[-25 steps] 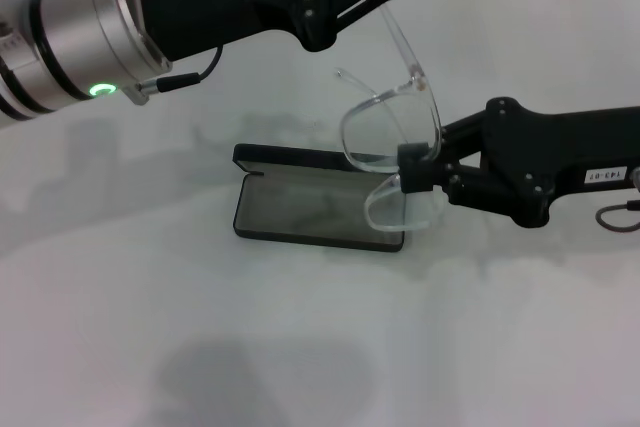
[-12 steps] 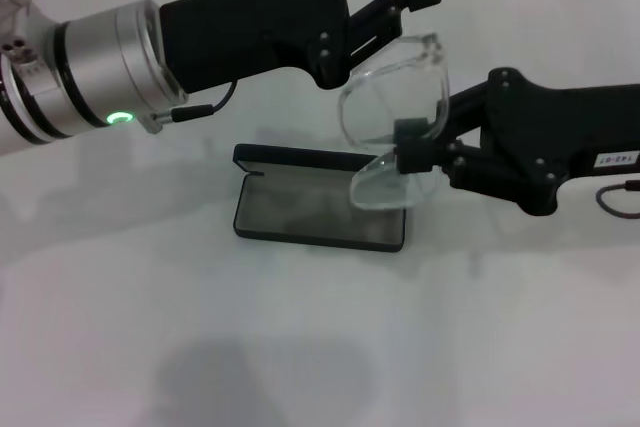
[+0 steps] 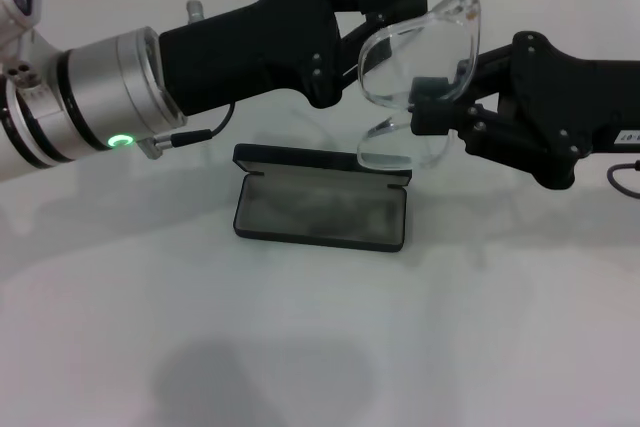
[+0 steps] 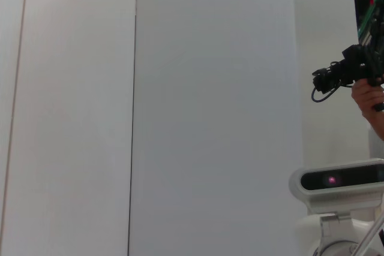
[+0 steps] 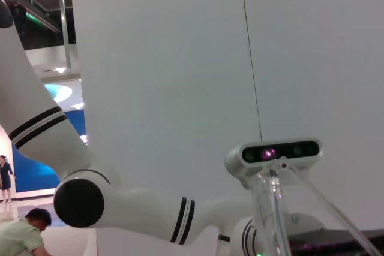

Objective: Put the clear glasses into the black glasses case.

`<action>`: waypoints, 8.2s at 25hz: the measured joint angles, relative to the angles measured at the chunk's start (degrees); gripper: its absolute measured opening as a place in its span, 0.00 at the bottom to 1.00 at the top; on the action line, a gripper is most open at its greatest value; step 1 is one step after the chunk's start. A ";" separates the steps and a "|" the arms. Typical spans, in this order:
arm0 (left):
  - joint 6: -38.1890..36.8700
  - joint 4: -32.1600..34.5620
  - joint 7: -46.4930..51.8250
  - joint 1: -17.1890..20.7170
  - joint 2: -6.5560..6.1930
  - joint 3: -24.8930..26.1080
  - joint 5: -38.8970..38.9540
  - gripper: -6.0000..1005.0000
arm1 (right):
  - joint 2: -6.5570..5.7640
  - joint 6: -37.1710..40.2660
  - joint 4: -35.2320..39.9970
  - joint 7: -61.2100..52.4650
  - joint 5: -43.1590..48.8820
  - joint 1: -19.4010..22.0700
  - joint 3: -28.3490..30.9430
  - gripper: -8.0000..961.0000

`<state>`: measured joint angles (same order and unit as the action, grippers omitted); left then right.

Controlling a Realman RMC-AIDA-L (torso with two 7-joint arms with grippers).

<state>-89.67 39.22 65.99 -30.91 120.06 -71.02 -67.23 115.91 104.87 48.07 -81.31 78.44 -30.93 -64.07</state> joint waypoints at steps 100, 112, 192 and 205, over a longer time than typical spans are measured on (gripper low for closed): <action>-6.45 -4.76 -2.90 1.51 0.01 -4.08 12.59 0.18 | 0.06 1.94 -1.84 4.67 -7.87 -0.53 -3.52 0.10; -7.74 -4.68 -2.94 1.34 -0.08 -6.31 12.31 0.18 | 0.01 1.05 -2.29 4.67 -7.72 -0.87 -3.52 0.10; -12.75 6.00 -1.72 21.39 -0.47 1.45 -12.21 0.80 | -0.51 -7.82 23.11 -45.00 39.13 -15.60 -7.96 0.10; -13.65 5.88 -2.03 21.46 -0.47 1.81 -14.05 0.80 | -0.44 -7.35 22.83 -46.50 40.62 -16.89 -11.03 0.10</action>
<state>-103.32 45.10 63.96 -9.45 119.59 -69.20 -81.27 115.47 97.52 70.90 -127.80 119.06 -47.83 -75.09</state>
